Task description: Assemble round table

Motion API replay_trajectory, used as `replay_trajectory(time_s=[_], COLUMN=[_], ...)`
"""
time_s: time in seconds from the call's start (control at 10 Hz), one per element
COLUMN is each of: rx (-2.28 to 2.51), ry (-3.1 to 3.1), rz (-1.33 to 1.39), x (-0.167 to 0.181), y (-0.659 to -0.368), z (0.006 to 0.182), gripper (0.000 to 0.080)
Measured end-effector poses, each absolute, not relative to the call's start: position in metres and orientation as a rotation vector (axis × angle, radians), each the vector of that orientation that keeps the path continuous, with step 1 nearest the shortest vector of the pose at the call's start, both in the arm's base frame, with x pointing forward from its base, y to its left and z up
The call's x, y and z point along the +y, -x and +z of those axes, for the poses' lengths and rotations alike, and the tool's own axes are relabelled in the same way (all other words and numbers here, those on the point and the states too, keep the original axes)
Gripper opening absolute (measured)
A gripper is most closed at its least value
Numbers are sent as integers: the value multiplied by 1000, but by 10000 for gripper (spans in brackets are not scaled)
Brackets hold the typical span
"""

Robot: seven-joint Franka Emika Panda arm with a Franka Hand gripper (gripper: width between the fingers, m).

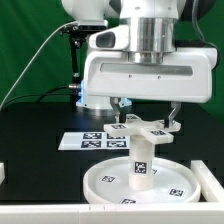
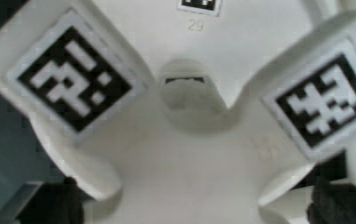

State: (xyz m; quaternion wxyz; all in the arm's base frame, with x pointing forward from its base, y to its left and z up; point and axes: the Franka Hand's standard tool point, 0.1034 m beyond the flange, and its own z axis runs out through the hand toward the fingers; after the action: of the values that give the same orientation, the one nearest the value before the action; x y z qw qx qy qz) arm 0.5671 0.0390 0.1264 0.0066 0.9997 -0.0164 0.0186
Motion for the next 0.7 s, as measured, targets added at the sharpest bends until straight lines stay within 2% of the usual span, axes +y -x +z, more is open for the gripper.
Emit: replay_trajectory(time_s=[0.3, 0.7], rx=[612, 1007], ry=[-3060, -2949], rz=[23, 11], x=[46, 44], y=[-564, -564], z=[130, 127], gripper=[649, 649])
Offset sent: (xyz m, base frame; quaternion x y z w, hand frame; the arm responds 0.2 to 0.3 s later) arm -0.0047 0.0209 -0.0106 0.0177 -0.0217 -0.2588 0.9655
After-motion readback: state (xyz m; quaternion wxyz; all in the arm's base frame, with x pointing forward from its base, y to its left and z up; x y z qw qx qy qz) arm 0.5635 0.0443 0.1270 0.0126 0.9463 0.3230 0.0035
